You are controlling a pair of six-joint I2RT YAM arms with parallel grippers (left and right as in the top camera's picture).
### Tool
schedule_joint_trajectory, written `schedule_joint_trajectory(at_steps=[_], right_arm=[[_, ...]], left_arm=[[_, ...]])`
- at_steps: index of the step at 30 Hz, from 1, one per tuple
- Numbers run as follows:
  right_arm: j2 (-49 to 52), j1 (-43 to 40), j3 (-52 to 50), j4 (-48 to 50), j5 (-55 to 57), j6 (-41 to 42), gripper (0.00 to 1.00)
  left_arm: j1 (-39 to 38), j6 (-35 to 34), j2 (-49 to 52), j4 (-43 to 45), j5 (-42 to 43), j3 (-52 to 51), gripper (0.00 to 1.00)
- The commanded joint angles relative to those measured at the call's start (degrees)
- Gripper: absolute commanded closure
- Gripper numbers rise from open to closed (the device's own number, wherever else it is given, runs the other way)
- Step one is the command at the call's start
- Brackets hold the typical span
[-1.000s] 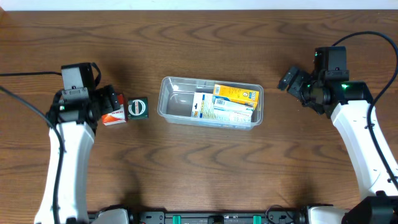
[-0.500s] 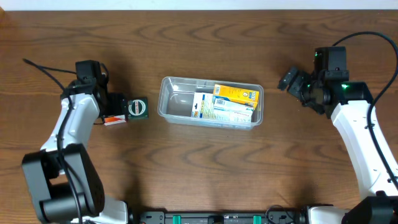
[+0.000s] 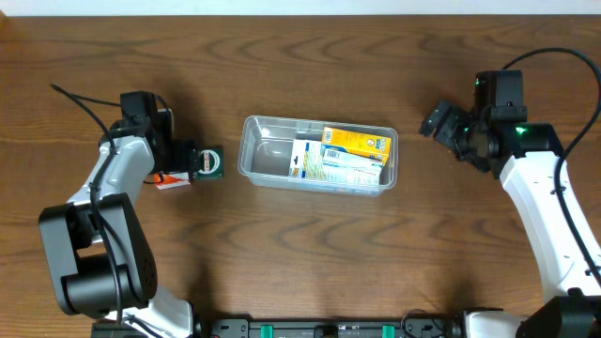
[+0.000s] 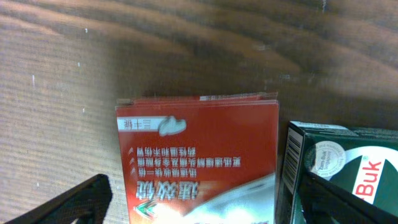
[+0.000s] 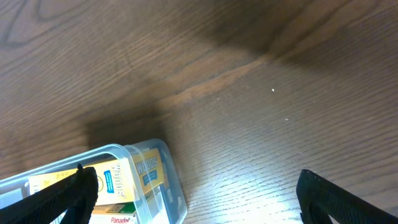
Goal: Pack container
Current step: 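Reach the left gripper to the red-and-white box and grasp it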
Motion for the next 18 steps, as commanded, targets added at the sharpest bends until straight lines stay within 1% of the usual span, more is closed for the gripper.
schedule_joint_trajectory(at_steps=[1,3,6,12,14,18], right_arm=[[-1.0,-0.3,0.4,-0.1,0.0,0.8,0.01],[-1.0,-0.3,0.4,-0.1,0.0,0.8,0.01],[-1.0,-0.3,0.4,-0.1,0.0,0.8,0.01],[-1.0,-0.3,0.4,-0.1,0.0,0.8,0.01],[-1.0,-0.3,0.4,-0.1,0.0,0.8,0.01],[-1.0,-0.3,0.4,-0.1,0.0,0.8,0.01]], left_arm=[[0.1,1.2,2.6,0.7,-0.5,0.7,0.1],[0.1,1.2,2.6,1.0,-0.5,0.7,0.16],[0.1,1.2,2.6,0.9,-0.5,0.7,0.18],[0.2,-0.3,2.1,0.7,0.4,0.7,0.16],[0.2,-0.3,1.2,0.5,0.6,0.7,0.09],[0.3,-0.3,-1.2,0.5,-0.8,0.7,0.06]])
